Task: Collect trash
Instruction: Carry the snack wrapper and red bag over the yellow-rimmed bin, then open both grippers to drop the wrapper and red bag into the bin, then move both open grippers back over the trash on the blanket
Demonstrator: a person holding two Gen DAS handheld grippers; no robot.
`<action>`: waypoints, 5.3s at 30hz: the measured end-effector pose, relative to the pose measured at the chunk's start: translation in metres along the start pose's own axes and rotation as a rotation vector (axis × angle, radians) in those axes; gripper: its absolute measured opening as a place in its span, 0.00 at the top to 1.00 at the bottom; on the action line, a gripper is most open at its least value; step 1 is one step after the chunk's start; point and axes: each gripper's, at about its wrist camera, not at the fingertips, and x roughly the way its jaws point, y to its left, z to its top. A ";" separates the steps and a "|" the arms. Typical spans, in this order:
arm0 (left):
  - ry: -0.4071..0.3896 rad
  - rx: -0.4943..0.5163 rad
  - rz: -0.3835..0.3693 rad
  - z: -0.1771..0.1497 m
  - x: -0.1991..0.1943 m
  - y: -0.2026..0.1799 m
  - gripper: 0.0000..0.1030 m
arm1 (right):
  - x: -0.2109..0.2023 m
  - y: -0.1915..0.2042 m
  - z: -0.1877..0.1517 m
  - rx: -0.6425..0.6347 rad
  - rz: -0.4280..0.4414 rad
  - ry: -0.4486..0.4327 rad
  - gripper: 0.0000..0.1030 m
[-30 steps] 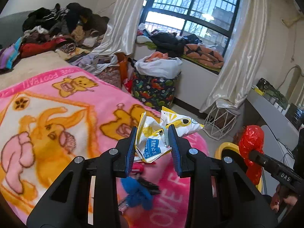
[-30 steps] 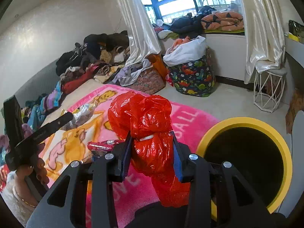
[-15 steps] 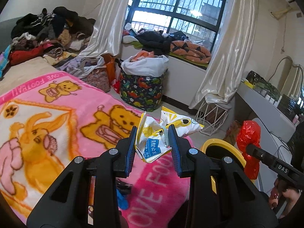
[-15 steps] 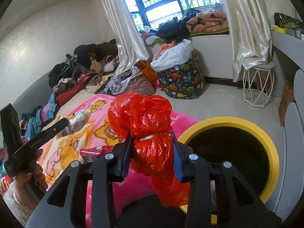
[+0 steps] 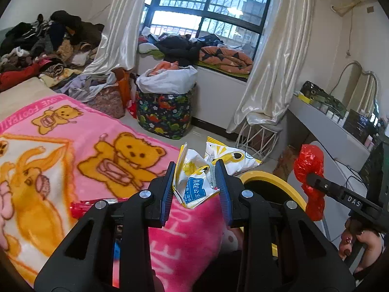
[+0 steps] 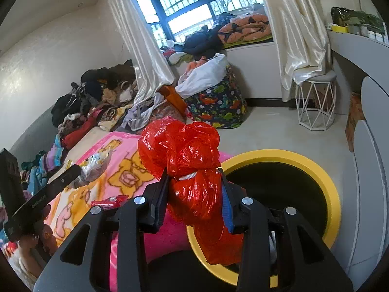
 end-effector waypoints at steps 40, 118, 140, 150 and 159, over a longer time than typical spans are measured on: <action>0.163 0.224 -0.137 -0.043 0.059 -0.095 0.75 | -0.008 -0.084 -0.006 0.186 -0.129 -0.029 0.66; 0.045 0.088 -0.024 -0.023 0.027 -0.027 0.11 | 0.001 -0.010 -0.006 -0.036 -0.130 -0.069 0.15; 0.004 0.025 0.080 -0.015 0.010 0.029 0.11 | 0.007 0.047 -0.012 -0.154 -0.031 -0.063 0.14; -0.008 -0.047 0.140 -0.014 0.001 0.072 0.11 | 0.021 0.084 -0.028 -0.220 0.025 -0.005 0.14; -0.016 -0.125 0.217 -0.014 -0.009 0.122 0.11 | 0.047 0.132 -0.050 -0.279 0.112 0.088 0.14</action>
